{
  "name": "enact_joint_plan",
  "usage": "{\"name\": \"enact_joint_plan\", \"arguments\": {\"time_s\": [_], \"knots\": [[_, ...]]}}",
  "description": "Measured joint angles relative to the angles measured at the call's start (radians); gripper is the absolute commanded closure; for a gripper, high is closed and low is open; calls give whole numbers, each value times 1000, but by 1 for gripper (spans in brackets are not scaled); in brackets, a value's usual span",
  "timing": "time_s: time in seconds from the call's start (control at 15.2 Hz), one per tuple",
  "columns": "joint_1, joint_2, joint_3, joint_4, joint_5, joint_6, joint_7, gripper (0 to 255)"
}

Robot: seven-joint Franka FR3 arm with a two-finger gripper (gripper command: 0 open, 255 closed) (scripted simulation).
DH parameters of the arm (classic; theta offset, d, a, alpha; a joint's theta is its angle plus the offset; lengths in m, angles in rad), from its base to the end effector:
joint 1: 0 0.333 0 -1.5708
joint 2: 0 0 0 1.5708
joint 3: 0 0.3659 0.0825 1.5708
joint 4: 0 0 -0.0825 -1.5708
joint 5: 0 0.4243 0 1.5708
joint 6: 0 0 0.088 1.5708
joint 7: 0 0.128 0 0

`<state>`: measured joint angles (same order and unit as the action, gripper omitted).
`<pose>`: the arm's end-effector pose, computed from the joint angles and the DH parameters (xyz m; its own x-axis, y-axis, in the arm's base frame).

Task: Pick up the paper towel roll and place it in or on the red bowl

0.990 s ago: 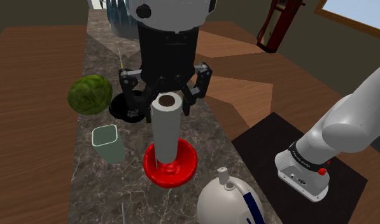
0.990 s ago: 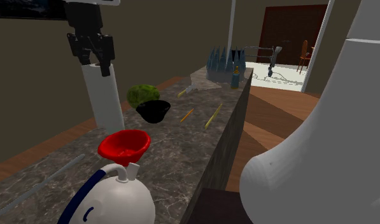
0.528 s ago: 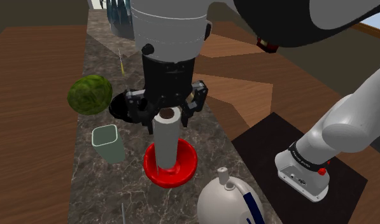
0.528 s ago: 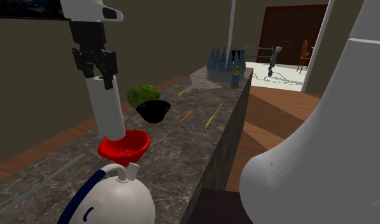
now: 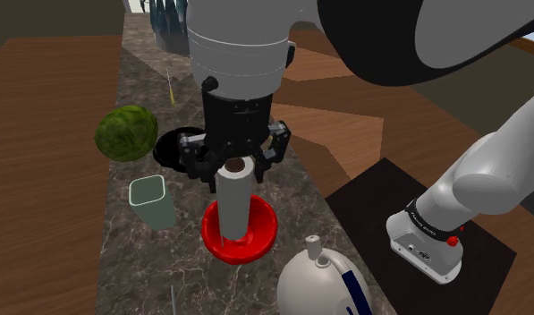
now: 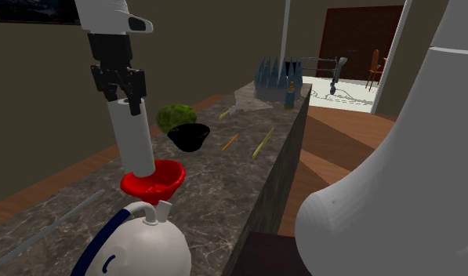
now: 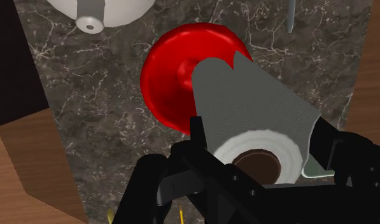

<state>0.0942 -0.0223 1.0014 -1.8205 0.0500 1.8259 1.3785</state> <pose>0.2664 0.5378 0.5537 0.9566 -0.2904 -0.0260 -0.2910 -0.9565 -0.0227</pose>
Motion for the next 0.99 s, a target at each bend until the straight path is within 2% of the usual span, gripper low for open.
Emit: {"name": "enact_joint_plan", "arguments": {"time_s": [0.07, 0.46, 0.73, 0.99], "knots": [[0, 0, 0, 0, 0, 0, 0, 0], [0, 0, 0, 0, 0, 0, 0, 0], [-3, -8, -4, 95, 6, -98, -3, 0], [-2, 4, -1, 128, -5, -125, 4, 0]]}}
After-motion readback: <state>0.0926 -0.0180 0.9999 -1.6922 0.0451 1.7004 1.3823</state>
